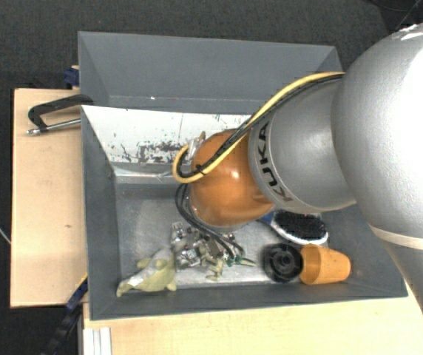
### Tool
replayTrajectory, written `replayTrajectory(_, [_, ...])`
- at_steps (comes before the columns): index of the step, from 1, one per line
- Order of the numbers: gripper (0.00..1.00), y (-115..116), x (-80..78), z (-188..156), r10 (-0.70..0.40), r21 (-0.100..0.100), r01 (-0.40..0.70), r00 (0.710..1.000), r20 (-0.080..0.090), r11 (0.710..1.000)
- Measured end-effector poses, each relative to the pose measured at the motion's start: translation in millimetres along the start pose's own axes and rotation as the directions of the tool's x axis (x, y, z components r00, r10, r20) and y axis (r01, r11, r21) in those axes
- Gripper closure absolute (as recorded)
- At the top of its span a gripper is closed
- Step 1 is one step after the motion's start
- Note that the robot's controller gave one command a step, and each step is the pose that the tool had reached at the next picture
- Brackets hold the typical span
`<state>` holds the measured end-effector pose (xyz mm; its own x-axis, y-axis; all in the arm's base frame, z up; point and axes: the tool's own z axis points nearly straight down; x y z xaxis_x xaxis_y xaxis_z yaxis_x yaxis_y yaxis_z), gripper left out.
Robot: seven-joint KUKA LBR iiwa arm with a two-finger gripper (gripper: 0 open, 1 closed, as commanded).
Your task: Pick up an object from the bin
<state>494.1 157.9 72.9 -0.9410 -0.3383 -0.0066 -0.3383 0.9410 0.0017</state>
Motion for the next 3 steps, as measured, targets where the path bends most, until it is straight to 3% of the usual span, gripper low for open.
replayTrajectory(1, [1.00, -33, -12.2, -214, -0.170, 0.005, 0.170, 0.985, 0.009, 0.986])
replayTrajectory(2, [0.00, -32, -10.8, -209, -0.170, 0.001, 0.170, 0.985, -0.001, 0.985])
replayTrajectory(3, [0.00, -118, 27.8, -126, -0.155, 0.001, 0.155, 0.988, -0.013, 0.988])
